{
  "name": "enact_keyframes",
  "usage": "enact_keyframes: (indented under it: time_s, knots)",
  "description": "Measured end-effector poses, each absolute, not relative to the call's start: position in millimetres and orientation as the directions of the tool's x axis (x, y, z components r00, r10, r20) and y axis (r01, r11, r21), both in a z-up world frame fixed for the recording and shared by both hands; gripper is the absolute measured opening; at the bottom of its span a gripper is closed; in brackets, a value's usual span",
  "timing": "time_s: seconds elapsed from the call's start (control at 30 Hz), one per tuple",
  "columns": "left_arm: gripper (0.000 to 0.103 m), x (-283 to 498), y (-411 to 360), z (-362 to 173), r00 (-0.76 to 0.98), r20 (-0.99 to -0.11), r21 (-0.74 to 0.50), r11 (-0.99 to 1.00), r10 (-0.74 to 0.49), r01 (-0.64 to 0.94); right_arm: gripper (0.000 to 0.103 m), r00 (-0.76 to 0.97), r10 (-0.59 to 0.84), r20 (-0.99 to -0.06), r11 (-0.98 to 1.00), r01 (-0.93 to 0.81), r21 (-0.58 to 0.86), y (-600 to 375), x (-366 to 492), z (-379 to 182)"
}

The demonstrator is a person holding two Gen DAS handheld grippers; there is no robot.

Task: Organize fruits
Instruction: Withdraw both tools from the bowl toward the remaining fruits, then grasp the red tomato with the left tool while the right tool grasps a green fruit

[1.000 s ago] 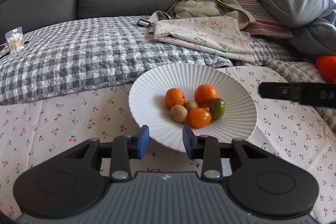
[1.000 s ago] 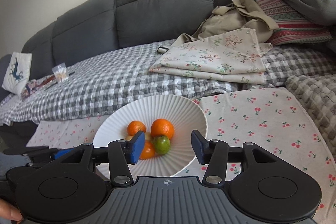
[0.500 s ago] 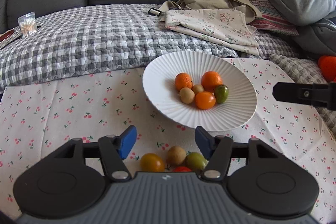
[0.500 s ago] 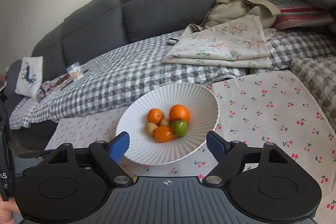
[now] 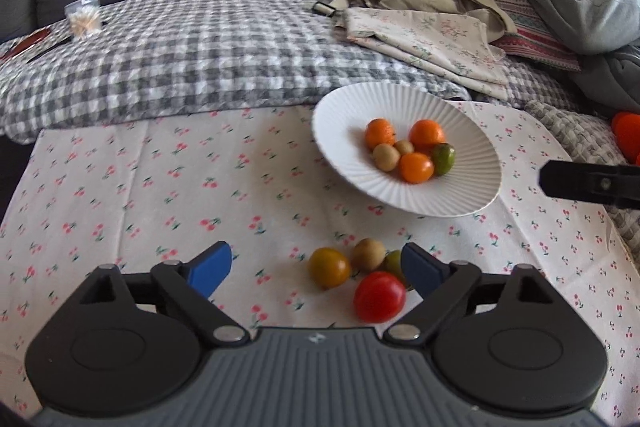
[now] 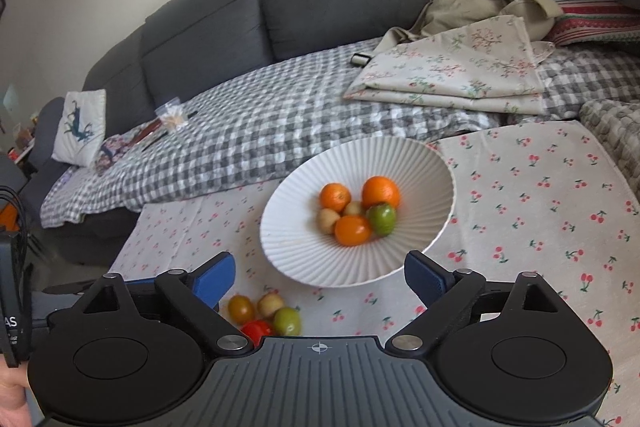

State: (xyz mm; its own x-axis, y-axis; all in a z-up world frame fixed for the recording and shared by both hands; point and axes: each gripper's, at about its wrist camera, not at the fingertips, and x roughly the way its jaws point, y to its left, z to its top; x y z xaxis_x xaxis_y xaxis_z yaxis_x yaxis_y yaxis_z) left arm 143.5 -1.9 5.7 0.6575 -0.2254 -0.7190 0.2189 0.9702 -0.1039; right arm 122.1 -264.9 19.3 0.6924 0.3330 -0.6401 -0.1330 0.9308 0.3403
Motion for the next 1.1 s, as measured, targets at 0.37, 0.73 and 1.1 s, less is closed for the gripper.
enact_keyframes:
  time_s: [0.37,0.73,1.1]
  knots:
    - [0.095,141,2,-8,0.643,-0.739,-0.099,0.976,-0.203,0.194,0.097,0.617,0.370,-0.695,0.920,-0.137,0.368,-247,122,9]
    - [0.082,131,-43,-38,0.566,-0.769,-0.076,0.922,-0.297,0.381,0.097,0.600,0.352,-0.719,0.930,-0.136,0.342,-240,122,0]
    - [0.036,133,-58,-51,0.586,-0.754,-0.032,0.907,-0.297,0.419,0.097,0.598,0.341,-0.726,0.931,-0.105,0.351,-248,126,-6]
